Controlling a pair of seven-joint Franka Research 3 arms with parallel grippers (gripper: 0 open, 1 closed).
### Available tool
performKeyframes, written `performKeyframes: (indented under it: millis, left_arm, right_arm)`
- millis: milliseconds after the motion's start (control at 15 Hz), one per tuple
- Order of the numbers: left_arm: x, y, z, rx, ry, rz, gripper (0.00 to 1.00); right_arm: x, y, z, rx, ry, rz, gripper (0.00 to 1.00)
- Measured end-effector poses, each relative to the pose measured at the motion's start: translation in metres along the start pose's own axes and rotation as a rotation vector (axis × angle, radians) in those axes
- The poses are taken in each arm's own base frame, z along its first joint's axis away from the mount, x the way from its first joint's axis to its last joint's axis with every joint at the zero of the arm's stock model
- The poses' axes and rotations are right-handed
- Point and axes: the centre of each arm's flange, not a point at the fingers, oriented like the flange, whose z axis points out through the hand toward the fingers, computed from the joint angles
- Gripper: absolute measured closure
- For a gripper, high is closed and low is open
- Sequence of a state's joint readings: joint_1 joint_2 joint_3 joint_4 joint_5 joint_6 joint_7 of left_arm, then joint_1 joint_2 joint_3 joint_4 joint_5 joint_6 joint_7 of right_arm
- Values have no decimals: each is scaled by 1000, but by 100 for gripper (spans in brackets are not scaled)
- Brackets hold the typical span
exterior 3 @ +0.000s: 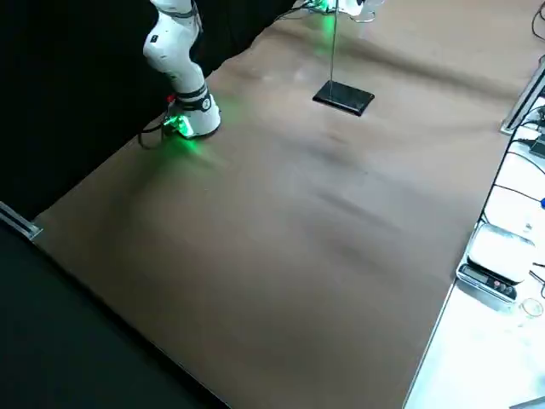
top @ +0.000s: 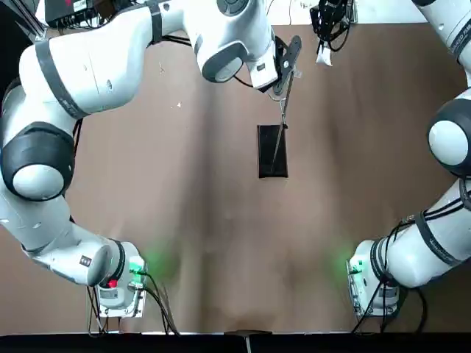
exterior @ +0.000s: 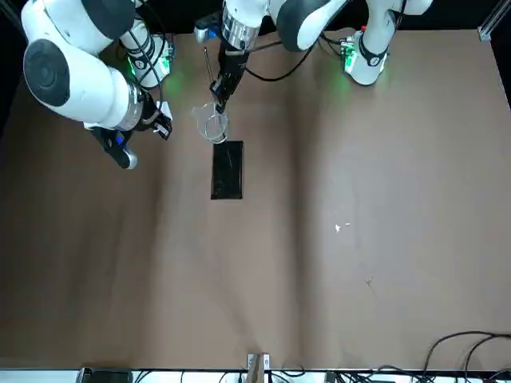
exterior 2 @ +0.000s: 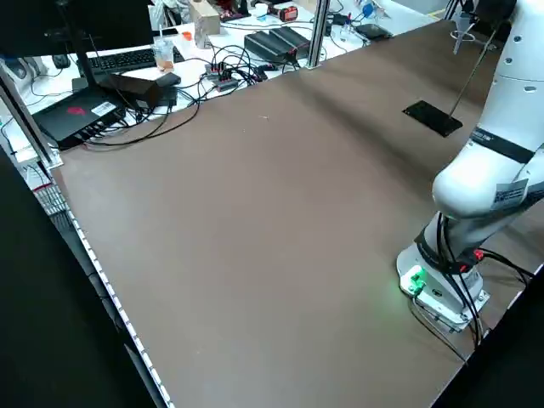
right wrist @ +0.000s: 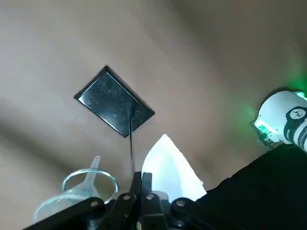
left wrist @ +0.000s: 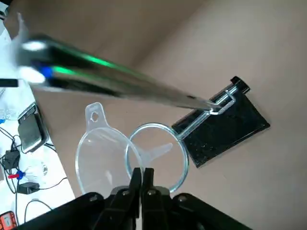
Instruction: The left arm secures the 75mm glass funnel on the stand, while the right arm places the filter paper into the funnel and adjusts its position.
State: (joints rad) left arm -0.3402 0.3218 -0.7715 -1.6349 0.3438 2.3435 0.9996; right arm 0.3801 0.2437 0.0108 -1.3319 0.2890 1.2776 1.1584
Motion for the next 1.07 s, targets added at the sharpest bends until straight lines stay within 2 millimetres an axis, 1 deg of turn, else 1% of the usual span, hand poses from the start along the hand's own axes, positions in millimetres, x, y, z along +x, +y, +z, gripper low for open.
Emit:
performKeyframes:
  millis: [400, 1067]
  left_arm:
    - [-2, 7, 11, -13, -6, 8, 97]
    - [-2, 12, 22, -9, -9, 17, 97]
  right_arm:
    - [-18, -7, 3, -6, 6, 5, 99]
    - [-23, -9, 5, -10, 7, 4, 99]
